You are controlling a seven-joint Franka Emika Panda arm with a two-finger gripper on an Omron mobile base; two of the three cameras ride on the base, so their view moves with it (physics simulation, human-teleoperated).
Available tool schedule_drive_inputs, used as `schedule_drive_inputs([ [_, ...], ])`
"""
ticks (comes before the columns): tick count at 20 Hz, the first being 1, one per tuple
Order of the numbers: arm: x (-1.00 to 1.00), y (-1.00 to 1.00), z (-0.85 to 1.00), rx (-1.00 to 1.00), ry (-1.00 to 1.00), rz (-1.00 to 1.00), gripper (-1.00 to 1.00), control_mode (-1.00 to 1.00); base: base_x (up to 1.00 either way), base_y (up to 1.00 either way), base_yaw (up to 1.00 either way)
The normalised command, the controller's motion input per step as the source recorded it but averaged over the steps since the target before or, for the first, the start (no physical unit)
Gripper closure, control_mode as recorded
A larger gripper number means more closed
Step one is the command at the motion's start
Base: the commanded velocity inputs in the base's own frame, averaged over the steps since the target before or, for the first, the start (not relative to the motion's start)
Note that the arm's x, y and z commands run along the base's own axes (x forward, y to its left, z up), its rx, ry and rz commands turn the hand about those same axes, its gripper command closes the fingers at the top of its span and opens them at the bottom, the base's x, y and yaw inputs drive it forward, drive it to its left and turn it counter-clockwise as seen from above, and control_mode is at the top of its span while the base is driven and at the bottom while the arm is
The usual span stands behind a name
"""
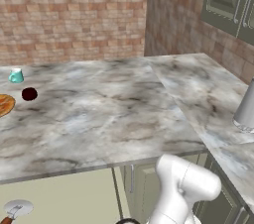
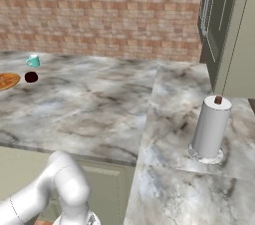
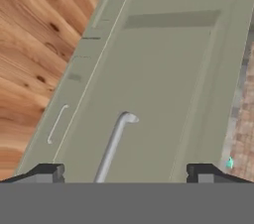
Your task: Take the pizza cutter from the drawer on the left and place it on the dining counter for cutting.
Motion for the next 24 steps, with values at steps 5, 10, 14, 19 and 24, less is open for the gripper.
schedule_drive_inputs([
  [5, -0.53, 0.01, 0.67, 0.00, 0.00, 0.00, -1.00, -1.00, 0.00, 0.00, 0.00],
  [10, -0.58, 0.00, 0.92, 0.01, 0.01, -0.02, -1.00, -1.00, 0.00, 0.00, 0.00],
  [14, -0.39, 0.00, 1.00, 0.03, 0.06, -0.05, -1.00, -1.00, 0.00, 0.00, 0.00],
  [19, -0.19, 0.00, 1.00, 0.04, 0.07, -0.07, -1.00, -1.00, 0.00, 0.00, 0.00],
  [24, 0.00, -0.02, 1.00, 0.08, 0.11, -0.10, -1.00, -1.00, 0.00, 0.00, 0.00],
])
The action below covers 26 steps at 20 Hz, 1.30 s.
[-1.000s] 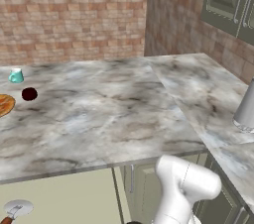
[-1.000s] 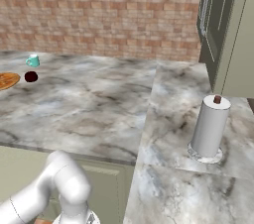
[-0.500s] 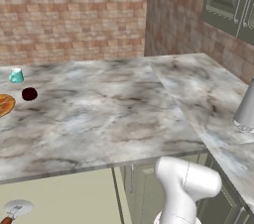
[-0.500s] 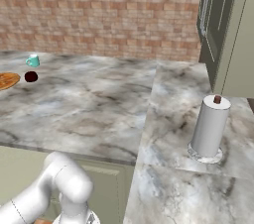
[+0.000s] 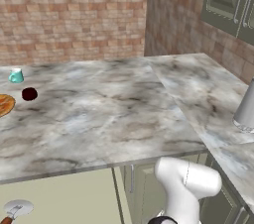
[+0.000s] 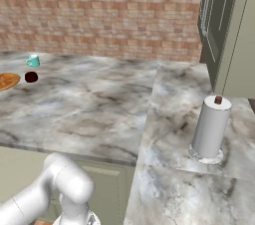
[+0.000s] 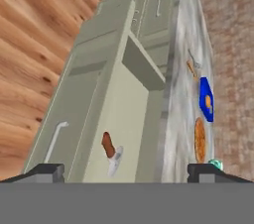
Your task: Take the pizza cutter from the drawer on the left and place it on the dining counter for cutting.
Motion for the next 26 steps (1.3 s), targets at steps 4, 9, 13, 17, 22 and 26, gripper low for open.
schedule_drive_inputs([
  [4, 0.14, -0.08, 0.94, 0.06, 0.18, -0.14, -1.00, -1.00, 0.00, 0.00, 0.00],
  [9, 0.62, -0.43, 0.76, 0.14, 0.31, -0.19, -1.00, -1.00, 0.00, 0.00, 0.00],
  [13, 0.71, -0.56, 0.74, 0.20, 0.34, -0.20, -1.00, -1.00, 0.00, 0.00, 0.00],
  [17, 0.79, -0.61, 0.53, 0.19, 0.35, -0.23, -1.00, -1.00, 0.00, 0.00, 0.00],
  [22, 0.72, -0.60, 0.33, 0.19, 0.31, -0.23, -1.00, -1.00, 0.00, 0.00, 0.00],
  [26, 0.66, -0.54, 0.29, 0.13, 0.27, -0.24, -1.00, -1.00, 0.00, 0.00, 0.00],
])
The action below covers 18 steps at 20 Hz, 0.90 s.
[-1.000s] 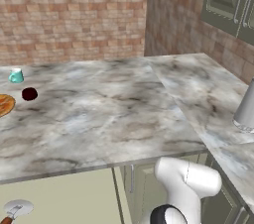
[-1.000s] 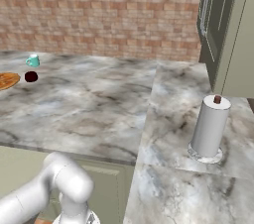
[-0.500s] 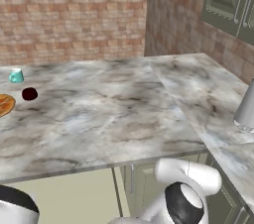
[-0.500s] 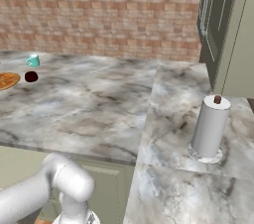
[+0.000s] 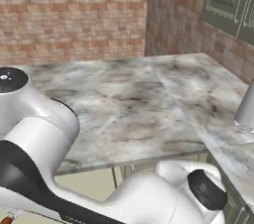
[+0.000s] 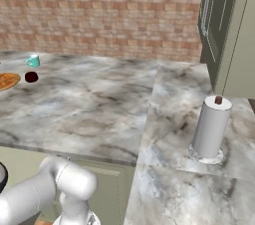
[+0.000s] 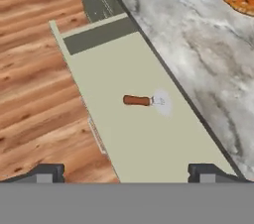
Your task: Take the pizza cutter from the drawer on the left and place it on the dining counter for cutting.
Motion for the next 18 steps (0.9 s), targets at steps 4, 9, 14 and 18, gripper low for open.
schedule_drive_inputs([
  [4, 0.59, -0.52, 0.06, 0.03, 0.19, -0.25, -1.00, -1.00, 0.00, 0.00, 0.00],
  [9, 0.47, -0.26, -0.11, -0.01, 0.09, -0.30, -1.00, -1.00, 0.00, 0.00, 0.00],
  [14, 0.24, -0.04, -0.26, -0.05, 0.03, -0.34, -1.00, -1.00, 0.00, 0.00, 0.00],
  [18, 0.00, 0.00, -0.14, -0.04, 0.04, -0.36, -1.00, -1.00, 0.00, 0.00, 0.00],
])
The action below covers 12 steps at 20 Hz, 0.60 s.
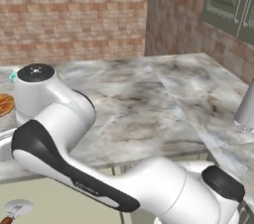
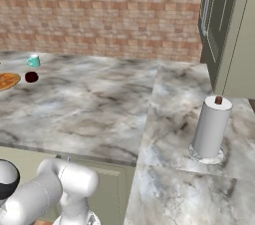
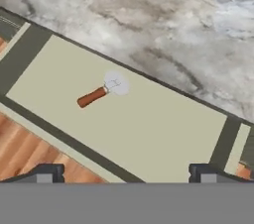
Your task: Take the pizza cutter from the drawer on the left and place it on the dining counter for cutting.
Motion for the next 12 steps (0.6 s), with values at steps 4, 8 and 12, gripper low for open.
schedule_drive_inputs([
  [4, 0.00, 0.02, -0.12, 0.00, 0.11, -0.36, -1.00, -1.00, 0.00, 0.00, 0.00],
  [8, 0.00, 0.15, -0.25, 0.01, 0.16, -0.35, -1.00, -1.00, 0.00, 0.00, 0.00],
  [12, 0.00, 0.19, -0.41, 0.02, 0.19, -0.26, -1.00, -1.00, 0.00, 0.00, 0.00],
])
